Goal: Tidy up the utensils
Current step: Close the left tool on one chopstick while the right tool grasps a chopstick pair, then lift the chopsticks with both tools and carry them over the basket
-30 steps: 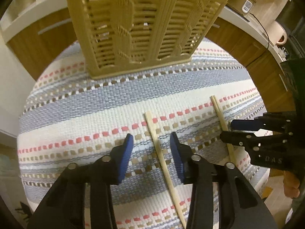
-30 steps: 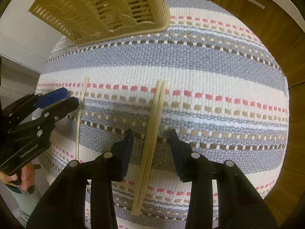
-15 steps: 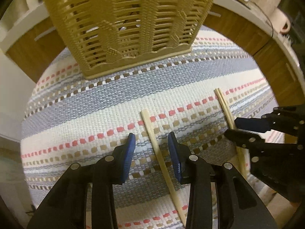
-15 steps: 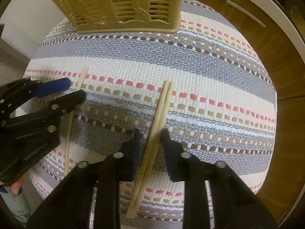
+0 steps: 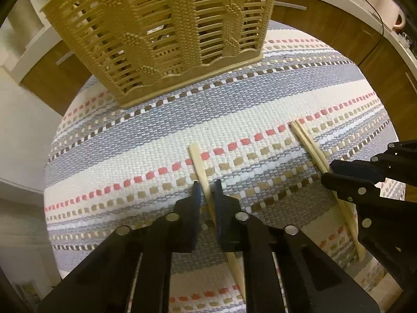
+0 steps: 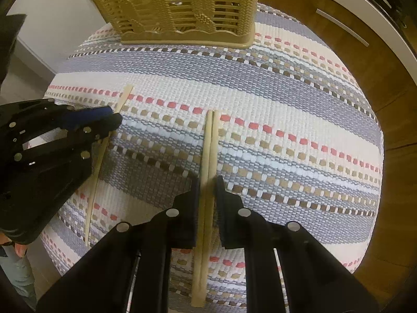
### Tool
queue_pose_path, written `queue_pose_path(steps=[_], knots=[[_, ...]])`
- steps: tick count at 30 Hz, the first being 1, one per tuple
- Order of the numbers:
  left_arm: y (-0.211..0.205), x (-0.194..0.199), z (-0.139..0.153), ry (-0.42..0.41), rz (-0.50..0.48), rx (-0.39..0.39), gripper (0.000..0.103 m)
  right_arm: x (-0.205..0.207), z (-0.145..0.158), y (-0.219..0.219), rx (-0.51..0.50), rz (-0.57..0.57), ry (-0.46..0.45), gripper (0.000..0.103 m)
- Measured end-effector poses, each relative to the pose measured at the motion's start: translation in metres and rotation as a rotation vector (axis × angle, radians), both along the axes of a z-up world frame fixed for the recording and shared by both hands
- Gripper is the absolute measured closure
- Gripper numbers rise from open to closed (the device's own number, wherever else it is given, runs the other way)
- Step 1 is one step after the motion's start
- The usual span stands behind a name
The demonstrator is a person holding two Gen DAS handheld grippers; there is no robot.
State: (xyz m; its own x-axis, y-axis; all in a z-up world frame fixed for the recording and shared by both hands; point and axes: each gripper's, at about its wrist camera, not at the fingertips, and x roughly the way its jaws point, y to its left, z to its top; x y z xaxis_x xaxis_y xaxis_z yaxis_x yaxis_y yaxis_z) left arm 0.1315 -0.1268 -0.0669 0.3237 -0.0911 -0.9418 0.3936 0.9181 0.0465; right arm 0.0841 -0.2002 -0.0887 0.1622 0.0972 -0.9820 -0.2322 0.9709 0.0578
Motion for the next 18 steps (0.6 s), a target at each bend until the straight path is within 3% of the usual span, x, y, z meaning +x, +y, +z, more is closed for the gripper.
queue_pose_path(steps=[2, 7, 12, 14, 18], knots=[[-0.004, -0.003, 0.0, -0.013, 0.007, -0.001, 0.098, -0.004, 0.005, -0.005, 0.025, 0.009, -0.01, 0.093], [-0.002, -0.024, 0.015, -0.072, 0.015, -0.104, 0.099, -0.028, 0.033, -0.018, 0.071, 0.041, -0.099, 0.093], [0.004, -0.047, 0.048, -0.187, 0.014, -0.218, 0.099, -0.045, 0.067, -0.033, 0.13, 0.057, -0.192, 0.093], [0.01, -0.062, 0.069, -0.259, -0.019, -0.303, 0.099, -0.049, 0.082, -0.034, 0.15, 0.067, -0.228, 0.093], [0.022, -0.08, 0.107, -0.372, -0.04, -0.362, 0.099, -0.064, 0.115, -0.037, 0.204, 0.093, -0.324, 0.093]])
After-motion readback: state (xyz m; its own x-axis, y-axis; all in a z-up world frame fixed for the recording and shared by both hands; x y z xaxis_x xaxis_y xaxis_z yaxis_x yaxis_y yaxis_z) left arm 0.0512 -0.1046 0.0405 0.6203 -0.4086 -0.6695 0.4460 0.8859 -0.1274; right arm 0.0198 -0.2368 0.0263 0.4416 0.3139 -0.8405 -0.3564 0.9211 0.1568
